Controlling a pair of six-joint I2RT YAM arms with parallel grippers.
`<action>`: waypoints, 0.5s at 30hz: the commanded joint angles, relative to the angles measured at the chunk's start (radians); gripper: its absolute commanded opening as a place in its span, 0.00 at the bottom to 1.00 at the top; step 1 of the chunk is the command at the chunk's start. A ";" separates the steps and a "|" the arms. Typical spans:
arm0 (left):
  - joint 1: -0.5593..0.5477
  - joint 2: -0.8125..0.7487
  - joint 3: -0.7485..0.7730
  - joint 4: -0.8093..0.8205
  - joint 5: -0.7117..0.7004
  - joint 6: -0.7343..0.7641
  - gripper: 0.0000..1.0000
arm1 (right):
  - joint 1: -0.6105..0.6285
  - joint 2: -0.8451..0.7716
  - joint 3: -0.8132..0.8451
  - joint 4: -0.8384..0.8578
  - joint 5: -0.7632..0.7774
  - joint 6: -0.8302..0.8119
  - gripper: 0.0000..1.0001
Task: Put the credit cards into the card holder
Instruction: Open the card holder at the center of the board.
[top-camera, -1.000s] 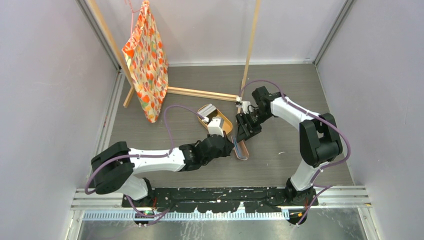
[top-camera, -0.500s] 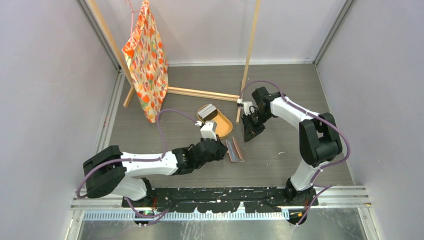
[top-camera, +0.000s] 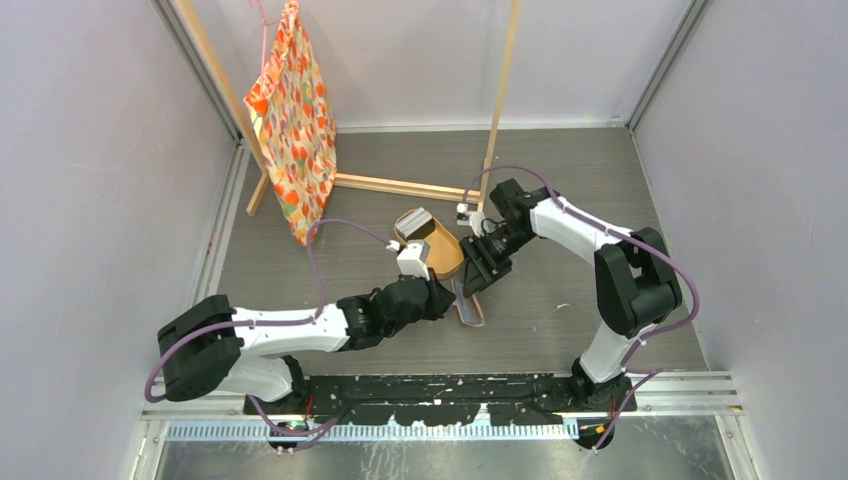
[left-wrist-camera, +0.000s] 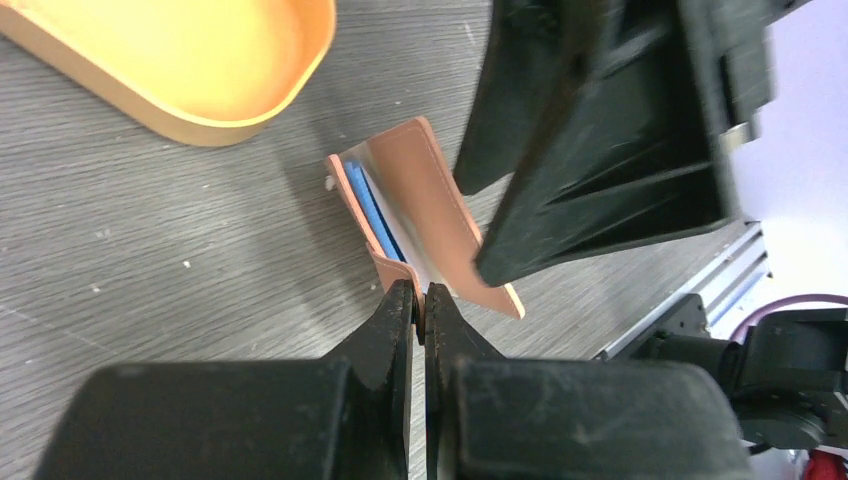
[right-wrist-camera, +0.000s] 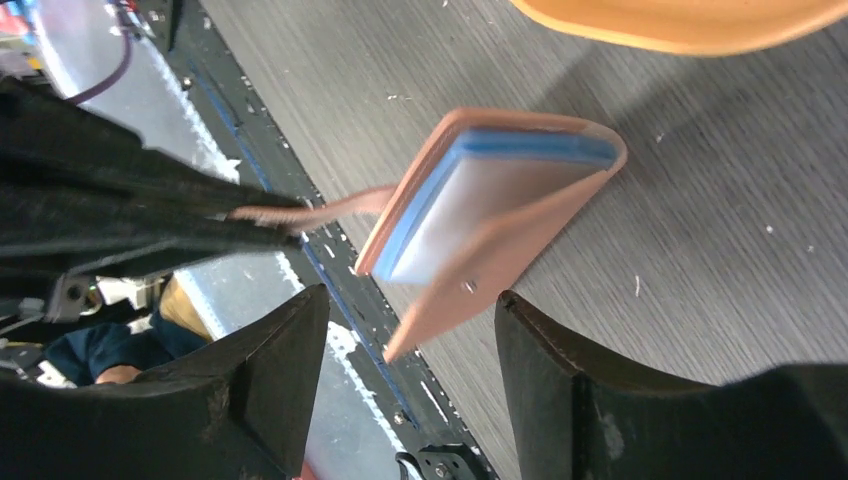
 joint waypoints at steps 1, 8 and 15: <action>0.003 0.007 0.061 0.076 0.022 0.026 0.00 | 0.032 -0.039 0.011 0.072 0.102 0.076 0.67; 0.004 0.019 0.061 0.054 0.012 0.027 0.00 | 0.033 -0.024 0.017 0.090 0.325 0.096 0.43; 0.022 -0.015 -0.047 -0.010 -0.035 -0.043 0.00 | 0.021 -0.037 0.026 0.068 0.297 0.073 0.02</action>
